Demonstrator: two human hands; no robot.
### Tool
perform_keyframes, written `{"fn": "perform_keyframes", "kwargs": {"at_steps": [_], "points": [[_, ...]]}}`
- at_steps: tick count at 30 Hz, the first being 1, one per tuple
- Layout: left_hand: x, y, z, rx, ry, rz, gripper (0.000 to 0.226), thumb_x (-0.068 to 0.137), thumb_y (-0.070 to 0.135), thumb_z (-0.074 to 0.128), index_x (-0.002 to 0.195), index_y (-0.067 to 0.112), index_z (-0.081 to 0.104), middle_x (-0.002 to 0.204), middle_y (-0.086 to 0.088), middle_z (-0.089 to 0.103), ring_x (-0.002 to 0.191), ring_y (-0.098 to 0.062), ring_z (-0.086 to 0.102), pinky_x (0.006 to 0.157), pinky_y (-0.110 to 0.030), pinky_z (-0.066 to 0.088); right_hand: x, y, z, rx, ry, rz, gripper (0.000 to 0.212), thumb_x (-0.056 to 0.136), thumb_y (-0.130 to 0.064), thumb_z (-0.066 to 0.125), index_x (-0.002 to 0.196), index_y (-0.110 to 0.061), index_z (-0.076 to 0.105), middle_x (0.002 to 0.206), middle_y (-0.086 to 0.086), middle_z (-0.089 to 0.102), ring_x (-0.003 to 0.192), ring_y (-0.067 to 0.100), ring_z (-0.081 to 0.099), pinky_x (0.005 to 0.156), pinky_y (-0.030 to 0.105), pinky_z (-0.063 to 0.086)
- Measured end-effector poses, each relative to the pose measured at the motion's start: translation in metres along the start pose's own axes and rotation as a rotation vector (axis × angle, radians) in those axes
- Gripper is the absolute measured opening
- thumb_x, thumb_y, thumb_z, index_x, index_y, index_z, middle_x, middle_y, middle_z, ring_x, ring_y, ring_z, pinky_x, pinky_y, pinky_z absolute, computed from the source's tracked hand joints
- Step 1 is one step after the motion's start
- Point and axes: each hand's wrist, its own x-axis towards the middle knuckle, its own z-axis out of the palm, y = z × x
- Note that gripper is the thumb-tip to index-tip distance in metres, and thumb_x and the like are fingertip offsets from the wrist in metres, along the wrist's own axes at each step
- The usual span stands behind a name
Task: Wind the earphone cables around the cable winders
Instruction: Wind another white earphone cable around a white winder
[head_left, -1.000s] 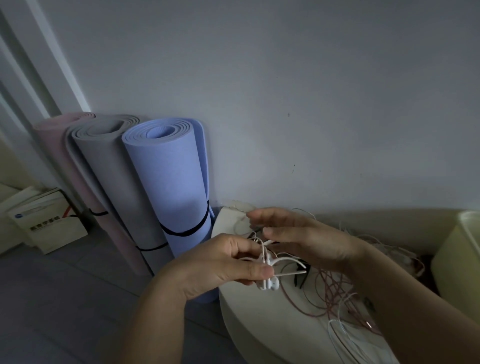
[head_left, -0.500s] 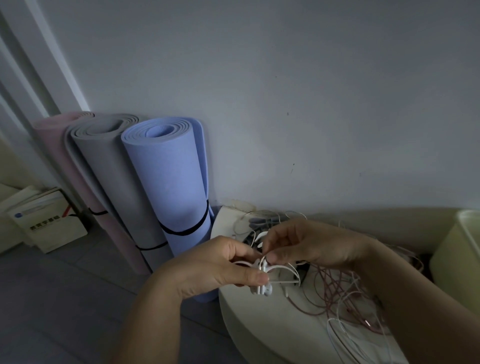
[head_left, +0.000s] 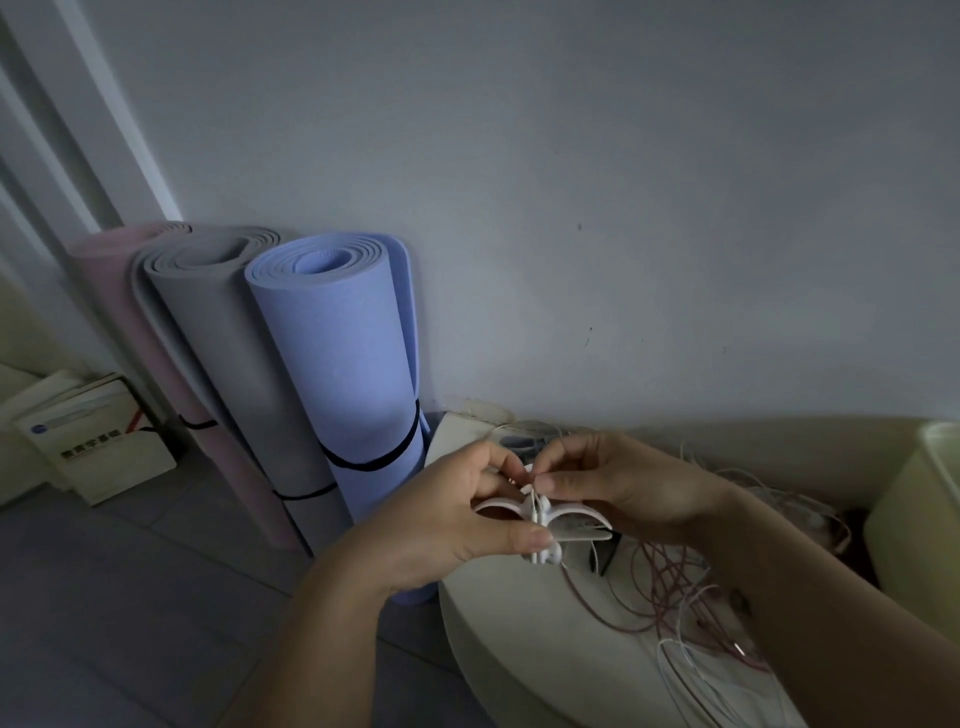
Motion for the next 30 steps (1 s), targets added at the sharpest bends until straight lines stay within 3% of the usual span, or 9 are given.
{"fn": "perform_keyframes", "kwargs": {"at_steps": [3,7,11,14,17,19,24,27,30], "points": [[-0.002,0.001,-0.002,-0.047,0.031,0.030,0.055,0.063,0.035,0.081,0.108,0.021,0.053,0.098,0.007,0.074,0.093,-0.008,0.069,0.089,-0.028,0.052,0.002,0.005,-0.004,0.007,-0.061,0.055,0.003,0.081,-0.009,0.069,0.083,-0.007,0.071,0.082,0.007,0.069,0.075,0.015,0.064,0.072,0.023,0.052],[-0.002,0.001,-0.004,-0.071,0.108,0.068,0.051,0.065,0.036,0.078,0.110,0.024,0.059,0.099,0.010,0.074,0.092,-0.005,0.068,0.085,-0.022,0.051,0.004,0.010,-0.007,0.030,-0.077,0.038,0.025,0.066,-0.028,0.083,0.084,-0.014,0.073,0.087,0.006,0.068,0.083,0.019,0.060,0.080,0.031,0.046],[0.002,0.000,-0.004,-0.203,0.257,0.148,0.037,0.067,0.036,0.070,0.102,0.024,0.072,0.098,0.005,0.075,0.097,-0.008,0.068,0.087,-0.019,0.052,0.008,0.007,0.003,-0.022,0.114,-0.085,0.005,0.083,-0.012,0.067,0.086,-0.009,0.071,0.068,0.006,0.058,0.056,0.018,0.042,0.055,0.021,0.035],[0.010,-0.006,-0.005,-0.423,0.412,0.139,0.027,0.067,0.038,0.070,0.089,0.025,0.078,0.094,-0.001,0.075,0.091,-0.015,0.063,0.088,-0.027,0.049,0.013,0.000,0.016,-0.112,0.322,-0.186,0.010,0.091,-0.005,0.058,0.093,-0.003,0.068,0.053,-0.009,0.055,0.040,0.001,0.037,0.041,0.011,0.029],[0.017,-0.009,-0.002,-0.715,0.449,0.071,0.034,0.068,0.026,0.068,0.098,0.011,0.073,0.092,-0.004,0.074,0.088,-0.010,0.066,0.076,-0.018,0.052,0.015,-0.003,0.028,-0.184,0.459,-0.323,0.009,0.090,-0.006,0.061,0.092,-0.009,0.069,0.069,0.000,0.065,0.052,-0.001,0.050,0.051,0.010,0.038],[0.020,-0.007,0.002,-0.814,0.466,0.059,0.034,0.070,0.022,0.067,0.101,0.006,0.070,0.093,-0.005,0.074,0.089,-0.010,0.068,0.075,-0.018,0.052,0.014,-0.002,0.033,-0.201,0.505,-0.375,0.004,0.086,-0.010,0.067,0.088,-0.013,0.067,0.075,0.007,0.067,0.062,0.011,0.054,0.057,0.017,0.043],[0.023,0.004,0.017,-0.994,0.508,0.055,0.011,0.082,0.017,0.063,0.086,0.010,0.071,0.079,0.001,0.073,0.074,-0.004,0.068,0.078,-0.022,0.048,0.015,0.000,0.040,-0.251,0.541,-0.492,0.014,0.081,-0.010,0.072,0.088,-0.020,0.066,0.076,-0.011,0.067,0.060,0.004,0.057,0.059,0.014,0.044],[0.024,0.006,0.024,-1.081,0.523,0.022,0.013,0.088,0.017,0.061,0.094,0.008,0.069,0.079,0.001,0.073,0.071,-0.004,0.068,0.076,-0.022,0.048,0.015,-0.001,0.039,-0.285,0.541,-0.491,0.009,0.082,-0.011,0.071,0.088,-0.018,0.069,0.076,-0.007,0.070,0.057,0.001,0.055,0.058,0.012,0.043],[0.024,0.004,0.027,-1.064,0.539,-0.016,0.012,0.090,0.018,0.061,0.094,0.010,0.068,0.075,0.002,0.072,0.070,-0.004,0.067,0.074,-0.022,0.048,0.015,-0.002,0.034,-0.271,0.505,-0.450,0.004,0.084,-0.011,0.070,0.087,-0.011,0.071,0.078,0.000,0.073,0.067,0.008,0.066,0.067,0.018,0.050]]}}
